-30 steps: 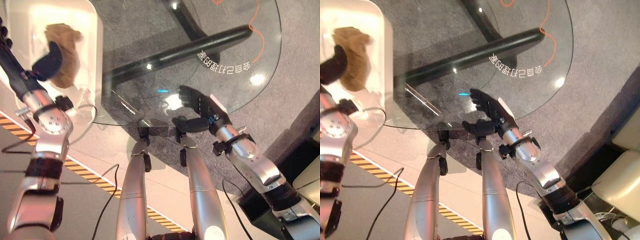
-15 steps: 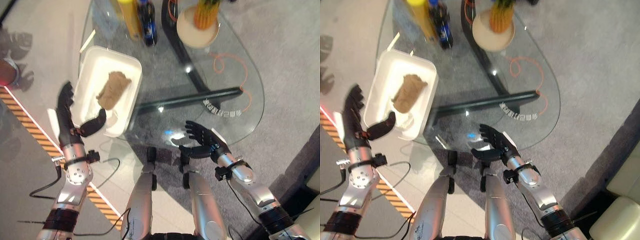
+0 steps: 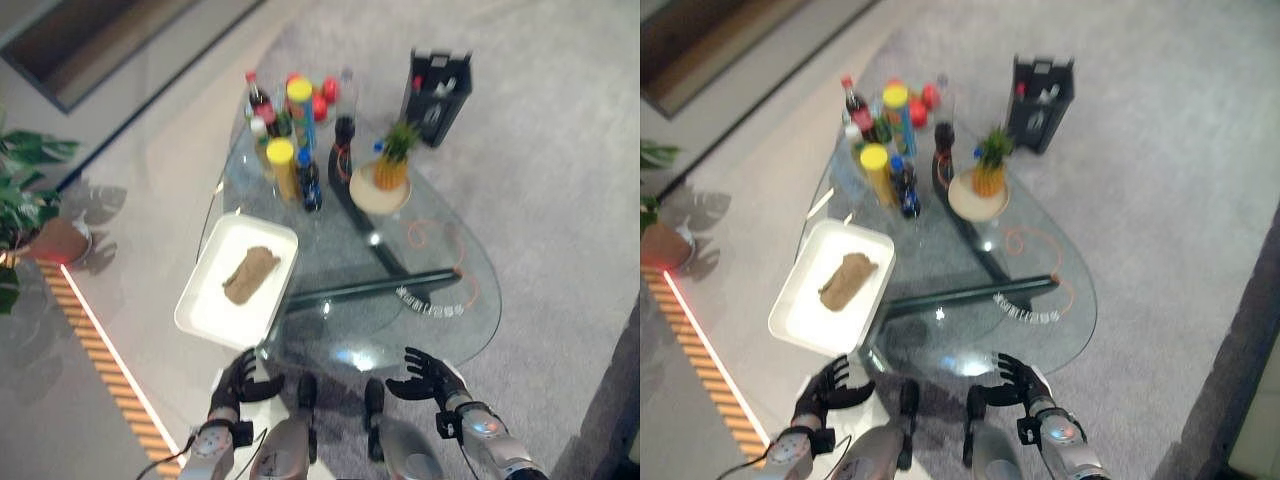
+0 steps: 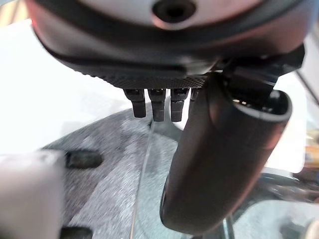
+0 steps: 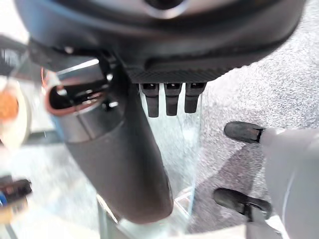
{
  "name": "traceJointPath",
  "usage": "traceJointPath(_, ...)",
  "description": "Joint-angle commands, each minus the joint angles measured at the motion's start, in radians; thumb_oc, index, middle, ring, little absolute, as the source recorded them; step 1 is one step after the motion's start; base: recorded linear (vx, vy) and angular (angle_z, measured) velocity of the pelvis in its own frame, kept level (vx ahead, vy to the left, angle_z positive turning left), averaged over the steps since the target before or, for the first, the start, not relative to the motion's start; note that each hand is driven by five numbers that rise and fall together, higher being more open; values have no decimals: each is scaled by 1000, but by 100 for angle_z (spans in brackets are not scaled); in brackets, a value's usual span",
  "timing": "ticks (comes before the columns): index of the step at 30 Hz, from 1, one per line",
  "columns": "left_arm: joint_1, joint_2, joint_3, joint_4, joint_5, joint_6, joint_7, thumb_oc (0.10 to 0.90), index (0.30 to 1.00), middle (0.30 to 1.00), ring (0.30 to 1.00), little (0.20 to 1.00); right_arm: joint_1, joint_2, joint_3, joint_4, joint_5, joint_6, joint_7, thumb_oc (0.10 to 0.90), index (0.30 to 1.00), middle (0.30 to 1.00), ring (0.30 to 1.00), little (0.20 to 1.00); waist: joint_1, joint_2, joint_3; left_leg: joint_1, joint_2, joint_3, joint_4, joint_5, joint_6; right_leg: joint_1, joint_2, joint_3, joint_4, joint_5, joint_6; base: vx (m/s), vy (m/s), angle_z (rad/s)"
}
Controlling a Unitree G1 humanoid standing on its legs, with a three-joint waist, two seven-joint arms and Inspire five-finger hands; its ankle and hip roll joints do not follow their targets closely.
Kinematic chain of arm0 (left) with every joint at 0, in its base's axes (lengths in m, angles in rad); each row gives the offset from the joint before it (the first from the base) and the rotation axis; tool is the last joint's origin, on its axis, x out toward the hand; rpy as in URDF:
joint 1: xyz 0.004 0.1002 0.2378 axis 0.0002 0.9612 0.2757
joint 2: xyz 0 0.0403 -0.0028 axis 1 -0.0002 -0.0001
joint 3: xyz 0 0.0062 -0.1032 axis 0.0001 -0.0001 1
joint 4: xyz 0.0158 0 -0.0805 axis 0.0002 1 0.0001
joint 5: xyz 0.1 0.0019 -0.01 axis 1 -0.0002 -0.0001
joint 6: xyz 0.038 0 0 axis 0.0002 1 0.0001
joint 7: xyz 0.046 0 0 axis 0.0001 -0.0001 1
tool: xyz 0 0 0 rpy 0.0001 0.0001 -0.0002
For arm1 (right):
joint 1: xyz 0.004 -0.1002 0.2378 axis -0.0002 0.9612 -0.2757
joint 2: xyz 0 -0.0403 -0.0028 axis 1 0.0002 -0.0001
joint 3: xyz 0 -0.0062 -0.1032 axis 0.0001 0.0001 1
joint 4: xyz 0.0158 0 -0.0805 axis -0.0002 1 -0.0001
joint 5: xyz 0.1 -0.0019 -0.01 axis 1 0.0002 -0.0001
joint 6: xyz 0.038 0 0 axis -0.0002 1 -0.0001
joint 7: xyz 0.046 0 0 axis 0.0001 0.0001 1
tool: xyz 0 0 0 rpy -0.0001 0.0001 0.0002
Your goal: Wipe the table with a cloth and put it in the basket.
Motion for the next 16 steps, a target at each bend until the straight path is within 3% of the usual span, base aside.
traceJointPath(1, -40, 6, -4, 98, -30, -24, -55, 800, 900, 900, 900, 900, 19, 7, -10, 97, 22, -43, 55, 800, 900, 900, 900, 900, -2, -22, -72, -4, -69, -28, 56, -62, 30, 17, 7, -22, 45, 5, 24, 32, -11, 0)
traceJointPath(11, -77, -14, 33, 305, -88, 42, -146, 800, 900, 900, 900, 900, -3, 55, -78, 368, 70, -36, 117, 800, 900, 900, 900, 900, -23, -6, -137, 80, -43, 1, -9, -68, 23, 88, 6, -5, -27, 18, 33, 25, -7, -11)
traceJointPath(16, -69, -33, 52, 333, -94, 25, -161, 800, 900, 900, 900, 900, -4, 66, -99, 417, 67, -51, 130, 800, 900, 900, 900, 900, -25, -4, -149, 89, -36, 18, -9, -75, 22, 96, 3, -8, -33, 19, 32, 32, -6, -3)
